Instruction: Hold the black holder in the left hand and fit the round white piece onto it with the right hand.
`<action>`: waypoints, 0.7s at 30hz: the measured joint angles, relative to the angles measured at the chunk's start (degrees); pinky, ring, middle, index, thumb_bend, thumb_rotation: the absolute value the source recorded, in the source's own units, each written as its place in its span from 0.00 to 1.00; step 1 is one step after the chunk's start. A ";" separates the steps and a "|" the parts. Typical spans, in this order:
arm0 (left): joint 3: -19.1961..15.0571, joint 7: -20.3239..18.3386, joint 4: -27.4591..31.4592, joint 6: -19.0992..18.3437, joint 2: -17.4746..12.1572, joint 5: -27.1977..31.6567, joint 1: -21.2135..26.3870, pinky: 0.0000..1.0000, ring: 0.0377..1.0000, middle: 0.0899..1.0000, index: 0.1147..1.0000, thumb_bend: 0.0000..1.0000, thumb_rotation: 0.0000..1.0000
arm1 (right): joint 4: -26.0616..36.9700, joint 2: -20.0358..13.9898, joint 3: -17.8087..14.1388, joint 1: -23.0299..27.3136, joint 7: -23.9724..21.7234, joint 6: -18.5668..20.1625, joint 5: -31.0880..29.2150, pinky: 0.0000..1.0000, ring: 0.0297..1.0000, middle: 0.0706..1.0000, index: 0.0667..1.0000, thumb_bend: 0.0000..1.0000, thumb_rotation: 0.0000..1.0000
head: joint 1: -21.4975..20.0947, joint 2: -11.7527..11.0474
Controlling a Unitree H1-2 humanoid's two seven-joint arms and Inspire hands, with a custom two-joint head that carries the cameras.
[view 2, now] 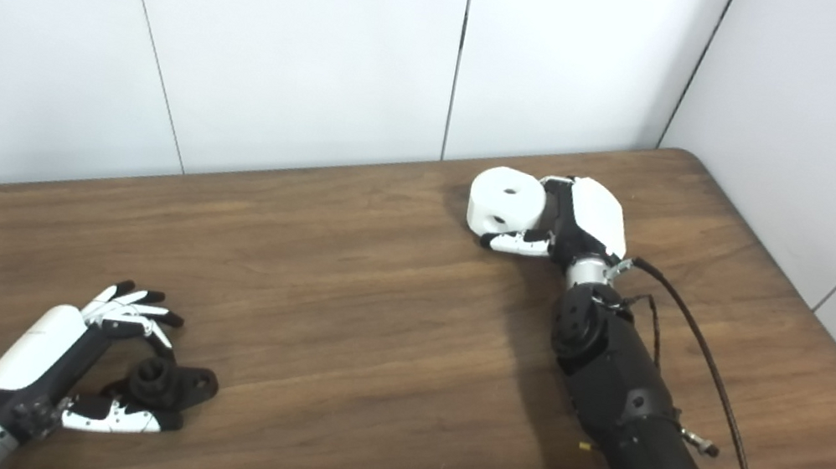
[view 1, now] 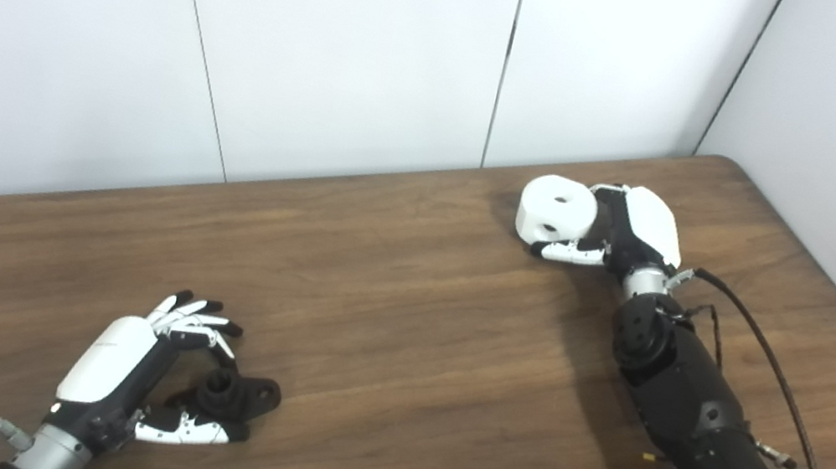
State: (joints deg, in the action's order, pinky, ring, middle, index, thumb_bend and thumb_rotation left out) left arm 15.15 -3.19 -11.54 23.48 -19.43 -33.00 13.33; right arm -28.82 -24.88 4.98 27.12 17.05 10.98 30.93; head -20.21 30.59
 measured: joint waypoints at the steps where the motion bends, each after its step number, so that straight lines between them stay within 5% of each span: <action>1: -0.03 0.06 0.00 0.00 0.00 -0.04 -0.01 1.00 0.90 0.75 0.42 0.52 0.04 | 0.39 0.00 0.12 0.00 -0.24 0.12 0.05 1.00 0.92 0.80 0.52 0.60 0.28 | 0.00 0.00; 21: -0.41 0.59 -0.41 0.06 -0.01 -0.35 0.06 1.00 0.91 0.75 0.42 0.52 0.04 | 4.85 1.77 0.44 -0.86 -1.01 -4.48 -1.21 1.00 0.94 0.80 0.51 0.60 0.36 | 0.44 0.00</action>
State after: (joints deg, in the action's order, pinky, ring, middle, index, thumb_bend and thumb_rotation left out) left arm 14.74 -2.60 -11.95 23.53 -19.43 -33.35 13.40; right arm -23.97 -23.10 5.42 26.25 16.04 6.50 29.72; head -19.78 30.59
